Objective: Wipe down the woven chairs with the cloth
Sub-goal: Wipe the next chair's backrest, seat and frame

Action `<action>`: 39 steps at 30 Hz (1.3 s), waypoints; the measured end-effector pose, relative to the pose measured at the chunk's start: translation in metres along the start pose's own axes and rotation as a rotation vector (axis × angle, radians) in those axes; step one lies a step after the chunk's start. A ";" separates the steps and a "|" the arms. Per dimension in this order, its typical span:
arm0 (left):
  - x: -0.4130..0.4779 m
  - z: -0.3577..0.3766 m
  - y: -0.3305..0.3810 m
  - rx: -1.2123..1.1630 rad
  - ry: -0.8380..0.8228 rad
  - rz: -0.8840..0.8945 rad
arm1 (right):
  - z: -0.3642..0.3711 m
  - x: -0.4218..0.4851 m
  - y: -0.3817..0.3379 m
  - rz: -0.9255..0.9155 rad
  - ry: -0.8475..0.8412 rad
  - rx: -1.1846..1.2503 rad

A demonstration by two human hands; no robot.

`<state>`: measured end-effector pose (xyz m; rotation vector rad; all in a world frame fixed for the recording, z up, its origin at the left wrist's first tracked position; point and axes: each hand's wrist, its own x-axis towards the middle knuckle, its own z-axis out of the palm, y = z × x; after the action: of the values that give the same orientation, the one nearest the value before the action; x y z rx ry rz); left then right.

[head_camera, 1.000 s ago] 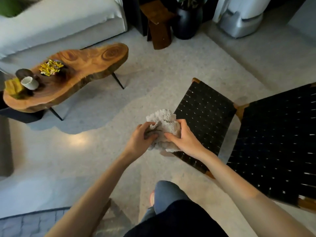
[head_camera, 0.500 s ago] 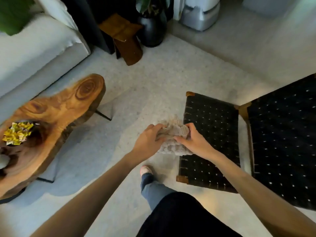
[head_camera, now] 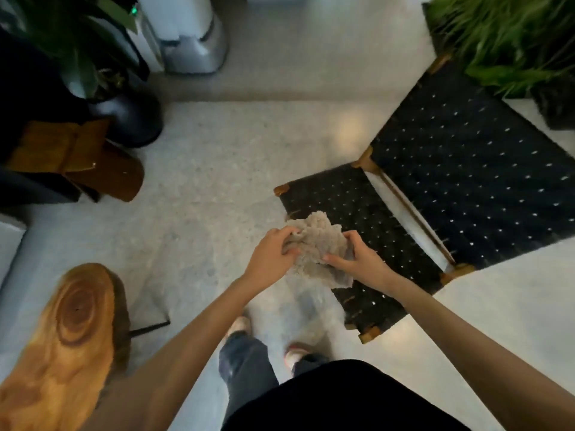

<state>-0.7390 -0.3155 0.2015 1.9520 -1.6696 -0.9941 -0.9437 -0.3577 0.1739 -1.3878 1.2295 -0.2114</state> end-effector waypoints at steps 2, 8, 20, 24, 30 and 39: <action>0.021 0.001 -0.002 -0.006 -0.095 0.065 | 0.006 -0.002 0.010 0.073 0.113 0.060; 0.061 0.003 -0.011 0.018 -0.391 0.242 | 0.044 -0.024 0.024 0.230 0.505 0.085; 0.100 -0.003 -0.046 -0.006 -0.540 0.598 | 0.121 -0.046 0.033 0.479 0.898 -0.176; 0.127 0.030 -0.061 0.011 -0.523 0.643 | 0.119 -0.020 0.069 0.512 1.042 -0.270; 0.175 0.118 -0.099 -0.054 -0.451 0.695 | 0.104 0.039 0.140 0.456 1.213 -0.337; 0.231 0.211 -0.099 -0.328 -0.217 0.874 | 0.064 0.084 0.204 0.130 1.492 -0.505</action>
<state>-0.8132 -0.4844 -0.0706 0.7704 -2.0151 -1.0271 -0.9675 -0.3254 -0.0529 -1.5207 2.7158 -1.0168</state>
